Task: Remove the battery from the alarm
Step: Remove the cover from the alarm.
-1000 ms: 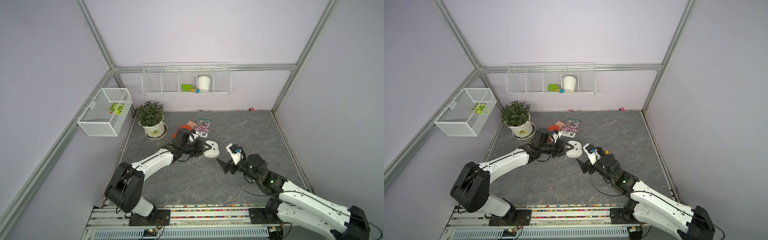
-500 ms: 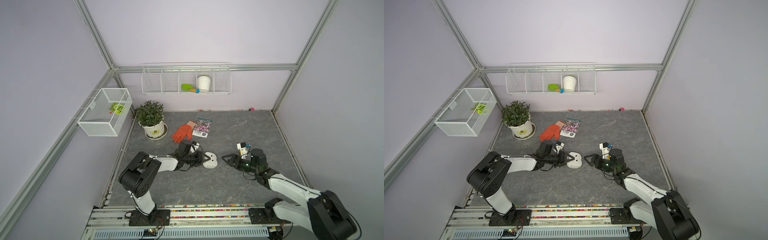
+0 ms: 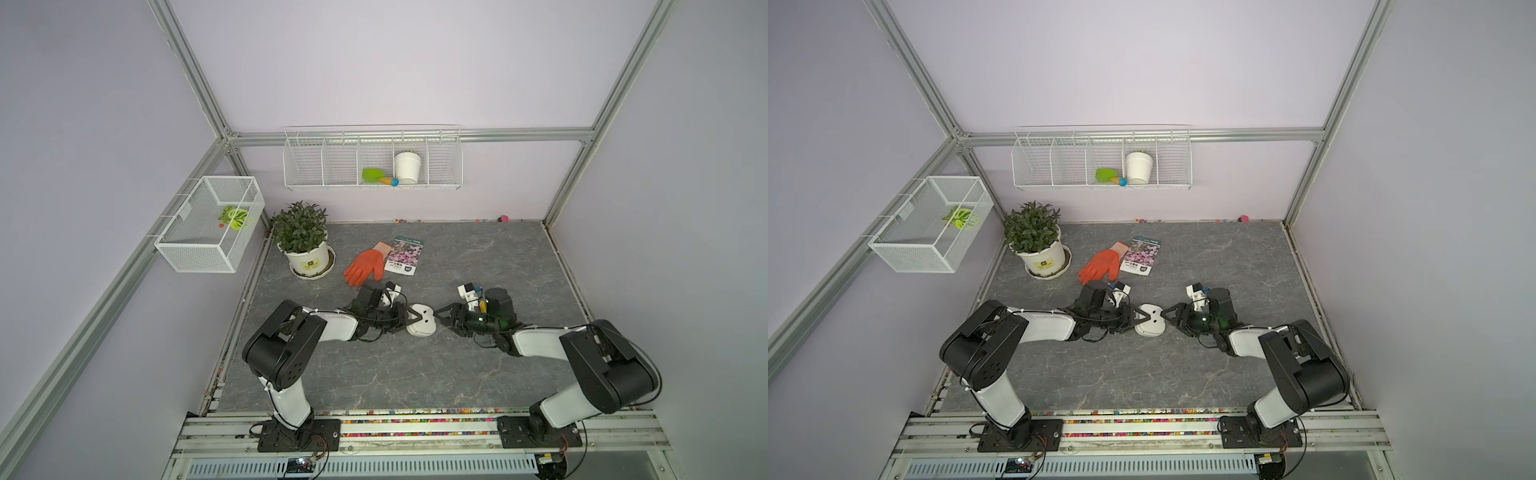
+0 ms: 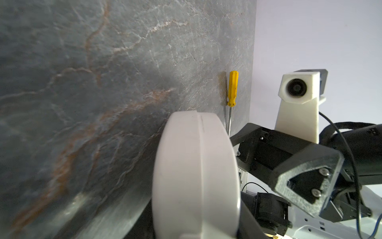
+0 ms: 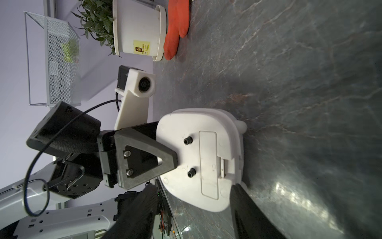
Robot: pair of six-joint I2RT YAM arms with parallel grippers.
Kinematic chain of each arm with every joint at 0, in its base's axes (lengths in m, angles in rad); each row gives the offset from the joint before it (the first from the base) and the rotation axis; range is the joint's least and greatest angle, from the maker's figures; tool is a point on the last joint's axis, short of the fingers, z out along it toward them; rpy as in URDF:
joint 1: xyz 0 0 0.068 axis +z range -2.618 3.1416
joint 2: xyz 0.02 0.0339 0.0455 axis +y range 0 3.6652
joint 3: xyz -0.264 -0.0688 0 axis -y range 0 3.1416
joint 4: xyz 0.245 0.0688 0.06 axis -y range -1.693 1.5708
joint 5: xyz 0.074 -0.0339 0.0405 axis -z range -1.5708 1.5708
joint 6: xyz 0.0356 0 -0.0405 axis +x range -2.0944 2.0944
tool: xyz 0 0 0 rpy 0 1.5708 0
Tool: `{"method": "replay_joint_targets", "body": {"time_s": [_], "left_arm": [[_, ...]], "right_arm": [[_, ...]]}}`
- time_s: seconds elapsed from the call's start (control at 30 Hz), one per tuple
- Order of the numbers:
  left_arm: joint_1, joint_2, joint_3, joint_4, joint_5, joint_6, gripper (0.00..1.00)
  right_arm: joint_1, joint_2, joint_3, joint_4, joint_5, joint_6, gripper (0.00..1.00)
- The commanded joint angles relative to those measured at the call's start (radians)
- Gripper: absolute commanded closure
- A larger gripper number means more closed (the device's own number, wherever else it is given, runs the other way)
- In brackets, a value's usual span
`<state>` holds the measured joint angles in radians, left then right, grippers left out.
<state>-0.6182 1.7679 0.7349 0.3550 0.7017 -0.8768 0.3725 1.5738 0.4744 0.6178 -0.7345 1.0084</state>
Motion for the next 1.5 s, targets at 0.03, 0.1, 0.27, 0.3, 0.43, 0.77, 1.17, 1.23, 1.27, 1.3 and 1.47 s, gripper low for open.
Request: {"method": "replay_joint_targets", "body": {"time_s": [0.03, 0.1, 0.27, 0.3, 0.43, 0.77, 1.17, 1.23, 1.27, 1.3, 1.47], "left_arm": [[-0.002, 0.037, 0.012, -0.034, -0.031, 0.03, 0.67], [-0.002, 0.038, 0.012, -0.034, -0.034, 0.029, 0.67], [-0.002, 0.038, 0.013, -0.036, -0.036, 0.028, 0.67], [-0.002, 0.038, 0.014, -0.038, -0.038, 0.029, 0.67], [-0.002, 0.038, 0.014, -0.042, -0.04, 0.028, 0.67], [-0.002, 0.035, 0.011, -0.053, -0.048, 0.035, 0.67], [-0.002, 0.036, 0.008, -0.045, -0.049, 0.032, 0.67], [-0.002, 0.036, 0.008, -0.046, -0.05, 0.033, 0.67], [-0.002, 0.035, 0.006, -0.047, -0.051, 0.033, 0.67], [-0.002, 0.035, 0.006, -0.047, -0.053, 0.033, 0.66], [-0.002, 0.033, 0.004, -0.051, -0.057, 0.032, 0.67]], "right_arm": [[-0.003, 0.056, 0.032, 0.041, -0.021, -0.022, 0.44], [-0.003, 0.071, 0.037, 0.052, -0.024, -0.019, 0.45], [-0.003, 0.099, 0.031, 0.086, -0.035, -0.007, 0.5], [-0.002, 0.103, 0.03, 0.095, -0.037, -0.002, 0.51], [-0.001, 0.127, 0.03, 0.134, -0.05, 0.013, 0.54], [0.018, 0.202, 0.032, 0.267, -0.074, 0.084, 0.56], [0.037, 0.155, 0.054, 0.201, -0.061, 0.074, 0.59], [0.043, 0.155, 0.056, 0.2, -0.059, 0.076, 0.59], [0.044, 0.155, 0.057, 0.2, -0.057, 0.077, 0.59], [0.047, 0.154, 0.058, 0.2, -0.058, 0.078, 0.59], [0.052, 0.127, 0.057, 0.174, -0.048, 0.07, 0.59]]}}
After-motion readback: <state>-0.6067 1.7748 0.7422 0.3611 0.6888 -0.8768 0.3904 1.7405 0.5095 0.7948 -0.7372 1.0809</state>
